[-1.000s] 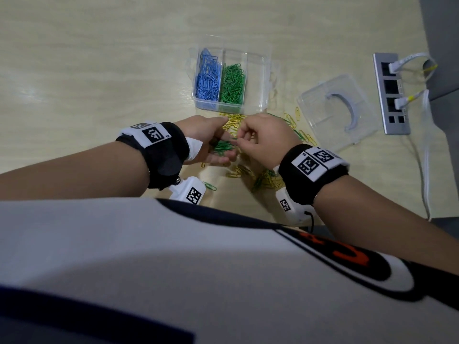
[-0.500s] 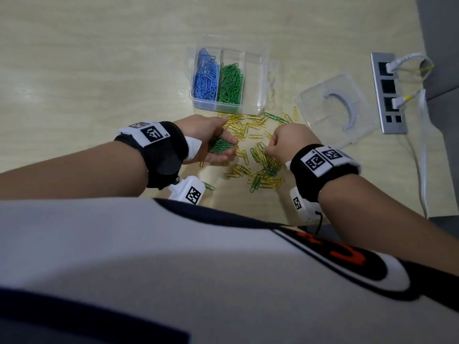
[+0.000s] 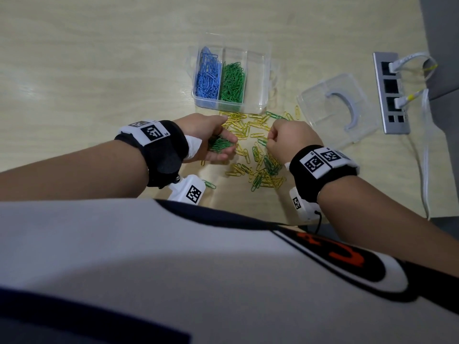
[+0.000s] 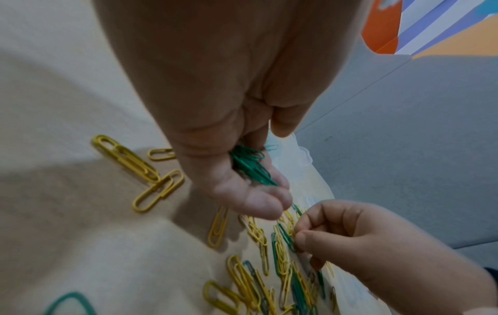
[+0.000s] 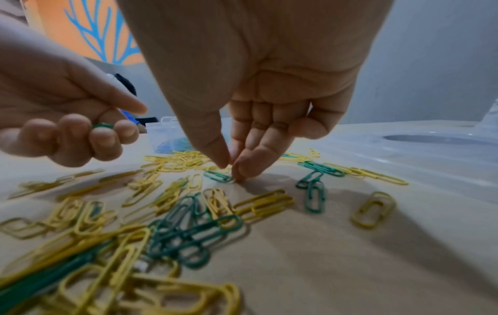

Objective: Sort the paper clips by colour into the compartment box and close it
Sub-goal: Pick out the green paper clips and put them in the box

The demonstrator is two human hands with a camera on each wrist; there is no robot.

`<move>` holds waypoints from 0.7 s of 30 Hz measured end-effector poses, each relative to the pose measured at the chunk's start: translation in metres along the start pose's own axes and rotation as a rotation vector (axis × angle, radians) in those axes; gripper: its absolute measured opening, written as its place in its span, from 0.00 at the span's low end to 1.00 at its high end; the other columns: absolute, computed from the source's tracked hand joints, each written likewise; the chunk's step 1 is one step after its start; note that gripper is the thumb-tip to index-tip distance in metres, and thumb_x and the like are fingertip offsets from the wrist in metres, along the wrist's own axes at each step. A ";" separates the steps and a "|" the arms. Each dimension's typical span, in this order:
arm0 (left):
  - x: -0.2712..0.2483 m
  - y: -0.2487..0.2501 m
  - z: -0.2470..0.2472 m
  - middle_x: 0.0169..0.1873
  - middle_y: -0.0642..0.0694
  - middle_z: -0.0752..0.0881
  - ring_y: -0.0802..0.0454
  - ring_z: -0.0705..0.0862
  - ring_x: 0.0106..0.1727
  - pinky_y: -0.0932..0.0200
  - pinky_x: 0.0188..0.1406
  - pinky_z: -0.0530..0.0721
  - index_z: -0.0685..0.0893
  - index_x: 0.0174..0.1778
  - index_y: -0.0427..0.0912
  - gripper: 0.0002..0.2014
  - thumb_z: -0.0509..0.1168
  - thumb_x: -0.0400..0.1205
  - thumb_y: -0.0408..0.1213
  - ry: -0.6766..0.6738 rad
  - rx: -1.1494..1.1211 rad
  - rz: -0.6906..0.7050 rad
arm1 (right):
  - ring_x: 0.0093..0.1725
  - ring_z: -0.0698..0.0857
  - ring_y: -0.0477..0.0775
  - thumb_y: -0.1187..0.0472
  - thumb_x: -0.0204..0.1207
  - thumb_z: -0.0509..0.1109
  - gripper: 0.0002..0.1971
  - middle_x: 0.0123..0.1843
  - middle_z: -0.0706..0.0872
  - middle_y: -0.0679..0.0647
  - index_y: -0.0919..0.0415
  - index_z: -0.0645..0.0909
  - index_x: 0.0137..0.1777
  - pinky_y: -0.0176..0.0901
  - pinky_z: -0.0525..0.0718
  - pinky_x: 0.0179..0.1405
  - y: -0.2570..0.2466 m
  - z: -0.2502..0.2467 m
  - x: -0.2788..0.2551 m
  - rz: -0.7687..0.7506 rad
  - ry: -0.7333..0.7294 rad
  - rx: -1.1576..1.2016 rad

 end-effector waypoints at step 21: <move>0.004 -0.004 0.004 0.39 0.36 0.82 0.46 0.83 0.35 0.52 0.42 0.88 0.81 0.44 0.33 0.23 0.53 0.87 0.51 0.003 0.009 -0.001 | 0.41 0.79 0.49 0.54 0.75 0.68 0.05 0.39 0.84 0.47 0.54 0.83 0.41 0.44 0.78 0.41 -0.050 -0.007 -0.027 -0.343 0.038 0.264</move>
Point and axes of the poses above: each hand's wrist, its own x-axis towards the middle knuckle, its own z-axis out of the palm, y = z × x, the point moved 3 cm from there along x, towards the middle knuckle
